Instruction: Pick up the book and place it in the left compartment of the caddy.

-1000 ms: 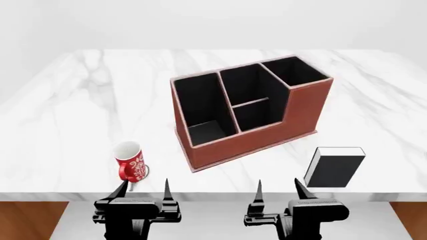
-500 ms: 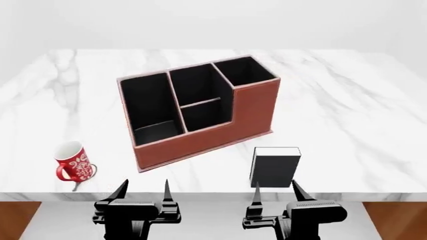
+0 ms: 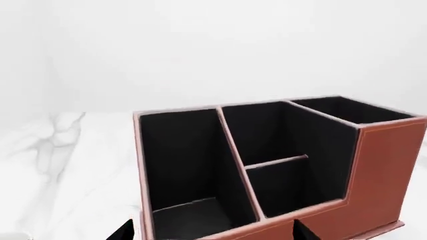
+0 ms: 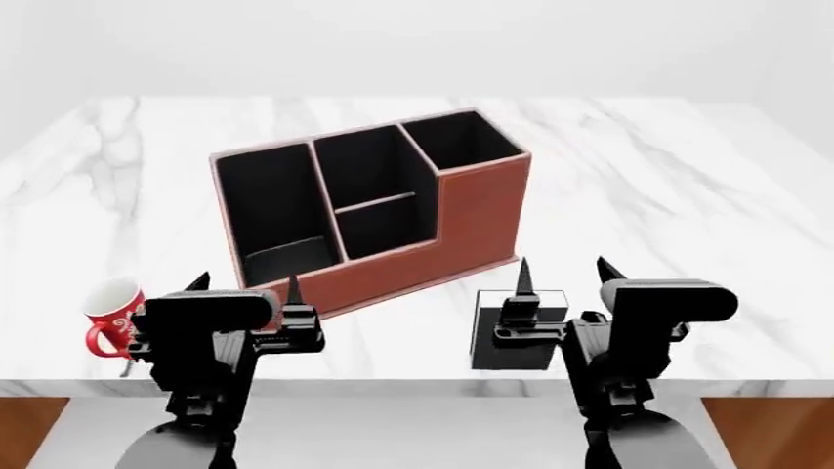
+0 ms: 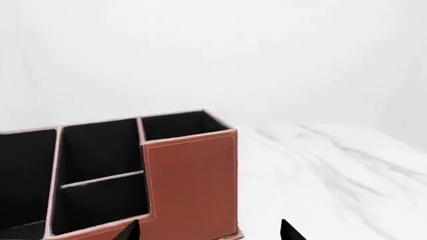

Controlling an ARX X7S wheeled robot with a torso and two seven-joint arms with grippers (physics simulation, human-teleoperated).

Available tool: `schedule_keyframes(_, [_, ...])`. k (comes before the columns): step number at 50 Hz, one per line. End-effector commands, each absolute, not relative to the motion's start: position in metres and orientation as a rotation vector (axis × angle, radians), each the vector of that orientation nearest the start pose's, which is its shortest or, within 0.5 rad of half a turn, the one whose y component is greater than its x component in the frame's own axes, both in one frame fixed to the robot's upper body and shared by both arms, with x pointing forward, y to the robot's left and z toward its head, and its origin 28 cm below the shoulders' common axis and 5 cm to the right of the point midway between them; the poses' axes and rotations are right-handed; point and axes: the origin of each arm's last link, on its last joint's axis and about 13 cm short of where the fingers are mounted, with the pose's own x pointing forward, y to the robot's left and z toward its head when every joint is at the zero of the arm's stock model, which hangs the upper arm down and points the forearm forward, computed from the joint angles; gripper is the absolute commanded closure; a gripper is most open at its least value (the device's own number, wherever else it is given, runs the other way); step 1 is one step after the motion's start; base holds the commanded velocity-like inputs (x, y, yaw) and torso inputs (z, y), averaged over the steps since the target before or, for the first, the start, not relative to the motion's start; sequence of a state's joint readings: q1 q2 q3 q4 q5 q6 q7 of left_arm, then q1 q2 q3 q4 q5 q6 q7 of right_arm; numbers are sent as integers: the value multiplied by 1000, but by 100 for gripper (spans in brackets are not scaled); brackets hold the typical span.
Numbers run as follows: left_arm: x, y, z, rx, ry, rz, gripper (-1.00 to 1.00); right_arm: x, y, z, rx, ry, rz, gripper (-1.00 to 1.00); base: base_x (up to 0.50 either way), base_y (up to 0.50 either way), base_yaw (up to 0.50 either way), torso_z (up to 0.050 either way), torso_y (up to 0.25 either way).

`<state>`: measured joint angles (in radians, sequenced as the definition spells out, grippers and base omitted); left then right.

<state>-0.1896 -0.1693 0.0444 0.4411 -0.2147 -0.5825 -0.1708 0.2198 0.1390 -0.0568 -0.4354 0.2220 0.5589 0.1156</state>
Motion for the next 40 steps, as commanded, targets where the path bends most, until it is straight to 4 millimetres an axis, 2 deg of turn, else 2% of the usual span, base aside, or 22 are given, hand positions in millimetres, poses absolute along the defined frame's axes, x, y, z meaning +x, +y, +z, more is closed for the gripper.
schedule_keyframes(1, [234, 229, 152, 35, -63, 53, -100, 245, -104, 172, 31, -161, 74, -100, 500, 0, 0, 0, 0])
schedule_keyframes(12, [235, 229, 146, 45, -56, 63, -100, 247, -103, 168, 40, -146, 80, -100, 500, 0, 0, 0, 0])
schedule_keyframes(35, [233, 230, 146, 55, -66, 68, -100, 247, -102, 166, 32, -145, 87, -100, 497, 0, 0, 0, 1])
schedule_keyframes(40, [233, 230, 146, 59, -67, 69, -100, 247, -102, 166, 25, -157, 85, -100, 0, 0, 0, 0, 3])
